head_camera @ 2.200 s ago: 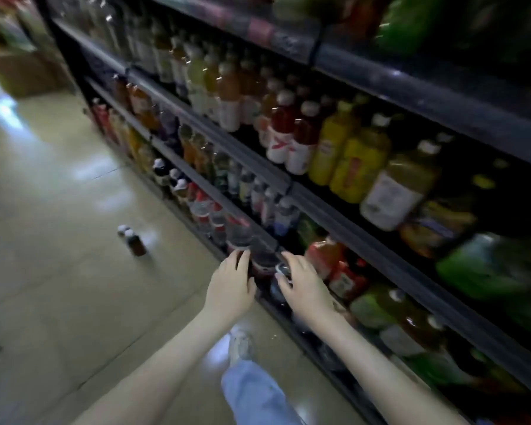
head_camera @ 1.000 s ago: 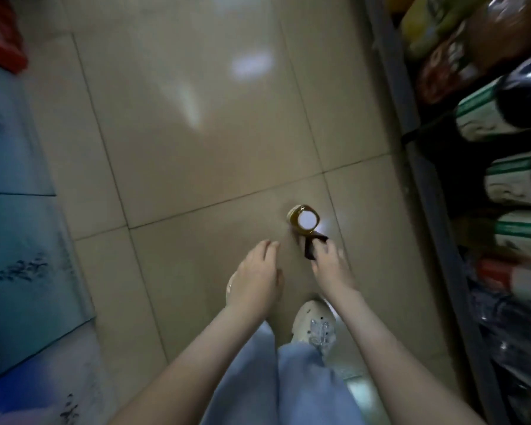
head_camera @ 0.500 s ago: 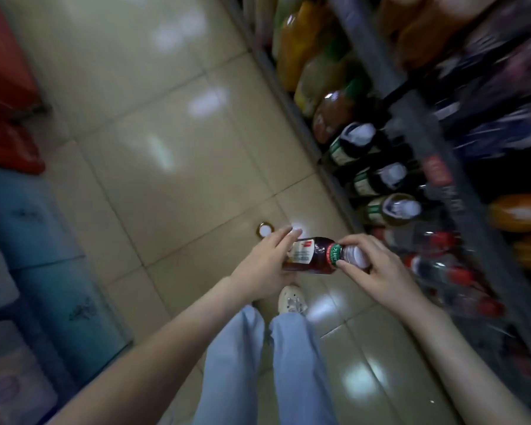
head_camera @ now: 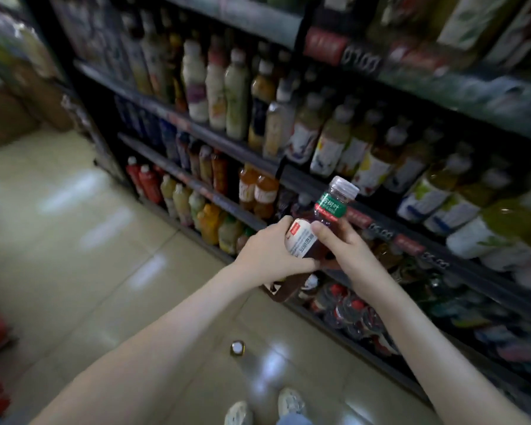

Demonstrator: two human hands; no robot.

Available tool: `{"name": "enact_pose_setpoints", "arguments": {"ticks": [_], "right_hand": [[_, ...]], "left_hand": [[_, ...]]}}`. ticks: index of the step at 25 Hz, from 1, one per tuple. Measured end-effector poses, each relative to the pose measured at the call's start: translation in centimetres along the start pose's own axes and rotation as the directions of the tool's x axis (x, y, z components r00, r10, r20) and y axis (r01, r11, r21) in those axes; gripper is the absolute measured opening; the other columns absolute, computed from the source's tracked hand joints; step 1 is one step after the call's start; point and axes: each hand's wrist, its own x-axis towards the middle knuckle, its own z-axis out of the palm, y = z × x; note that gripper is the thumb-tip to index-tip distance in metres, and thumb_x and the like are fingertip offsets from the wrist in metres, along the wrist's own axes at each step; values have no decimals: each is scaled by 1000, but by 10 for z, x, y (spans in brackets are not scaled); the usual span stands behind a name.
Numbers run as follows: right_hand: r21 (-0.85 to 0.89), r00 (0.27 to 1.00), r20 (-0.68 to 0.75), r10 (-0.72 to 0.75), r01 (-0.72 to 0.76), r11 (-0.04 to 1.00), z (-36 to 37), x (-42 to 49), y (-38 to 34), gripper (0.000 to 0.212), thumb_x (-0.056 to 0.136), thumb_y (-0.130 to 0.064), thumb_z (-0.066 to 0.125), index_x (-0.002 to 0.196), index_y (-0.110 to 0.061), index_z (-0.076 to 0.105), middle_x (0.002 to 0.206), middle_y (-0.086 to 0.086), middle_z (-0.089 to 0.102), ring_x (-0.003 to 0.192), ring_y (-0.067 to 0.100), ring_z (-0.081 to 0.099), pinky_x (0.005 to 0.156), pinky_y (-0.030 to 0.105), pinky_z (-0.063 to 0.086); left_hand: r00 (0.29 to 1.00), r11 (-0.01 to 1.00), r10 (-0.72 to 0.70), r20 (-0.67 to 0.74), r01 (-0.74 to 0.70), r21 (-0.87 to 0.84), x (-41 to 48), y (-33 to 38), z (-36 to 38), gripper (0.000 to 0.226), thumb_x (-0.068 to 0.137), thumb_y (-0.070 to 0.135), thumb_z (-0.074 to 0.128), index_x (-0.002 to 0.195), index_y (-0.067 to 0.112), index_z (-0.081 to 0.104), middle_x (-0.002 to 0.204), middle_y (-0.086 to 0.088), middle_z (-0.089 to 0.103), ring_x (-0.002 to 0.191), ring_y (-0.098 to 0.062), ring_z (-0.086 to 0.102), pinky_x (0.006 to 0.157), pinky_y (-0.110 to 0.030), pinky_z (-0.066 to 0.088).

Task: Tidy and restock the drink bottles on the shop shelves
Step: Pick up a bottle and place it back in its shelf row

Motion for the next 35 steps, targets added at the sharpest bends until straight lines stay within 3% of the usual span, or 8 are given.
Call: {"name": "enact_pose_setpoints", "arguments": {"ticks": [3,8,11,13,19,25,31,35], "right_hand": [[83,998,-61,27,-22,996,-5,-19,-22,50,72,-48,74,114,-31,53,108,0,70,93,18,70,78,51,58],[152,985,-172,15,12,988,-39,-36,-44,46,77,-25,77,115,-25,51,100,3,70,82,19,72,58,34,58],[236,982,-178,-58,100,967,-76,-42,-60,47,74,-20,76,115,-20,54,94,4,74,82,20,72,57,31,56],[276,978,-177,-114,161,948,-101,-44,-71,54,65,-20,76,114,-17,54,92,6,75,84,25,72,61,35,57],[199,932,-309,-190,259,945,-157,-33,-109,49,77,-24,73,122,-24,53,107,3,70,97,22,69,77,42,59],[-30,759,-591,-272,316,948,-156,-17,-137,70,65,-40,81,124,-30,45,106,-12,62,98,9,61,84,37,56],[-128,564,-733,-381,436,891,-156,-24,-158,58,70,-26,82,115,-37,47,102,-19,62,93,-9,59,83,18,48],[-244,381,-816,-434,454,857,-171,-52,-159,54,70,-21,83,103,-41,46,95,-23,62,85,-19,57,70,1,43]], "left_hand": [[999,999,44,-32,-43,16,0,35,-10,53,62,54,73,97,25,45,94,4,60,84,-17,57,67,-31,45],[990,988,141,-4,-140,71,10,79,-4,68,62,55,73,112,18,45,106,1,55,96,-19,55,72,-31,46],[956,972,199,216,-164,-169,27,107,-19,60,67,53,78,113,32,45,107,12,58,94,-4,59,78,-25,51],[908,972,216,359,-167,-163,38,126,-25,56,73,50,75,116,40,40,107,22,58,95,5,58,84,-20,50],[917,916,400,14,-400,37,73,190,-18,59,70,58,72,112,26,45,99,14,62,89,-4,61,73,-23,51],[716,730,678,-165,-631,263,104,223,-27,66,71,56,70,122,26,43,111,12,60,98,-9,58,77,-23,46],[560,551,829,13,-819,160,137,238,-49,73,82,59,59,143,35,29,134,15,49,120,-2,45,99,-26,43],[408,407,912,-33,-896,179,135,260,-28,69,89,51,52,148,33,23,142,10,43,128,-3,37,101,-12,26]]}}
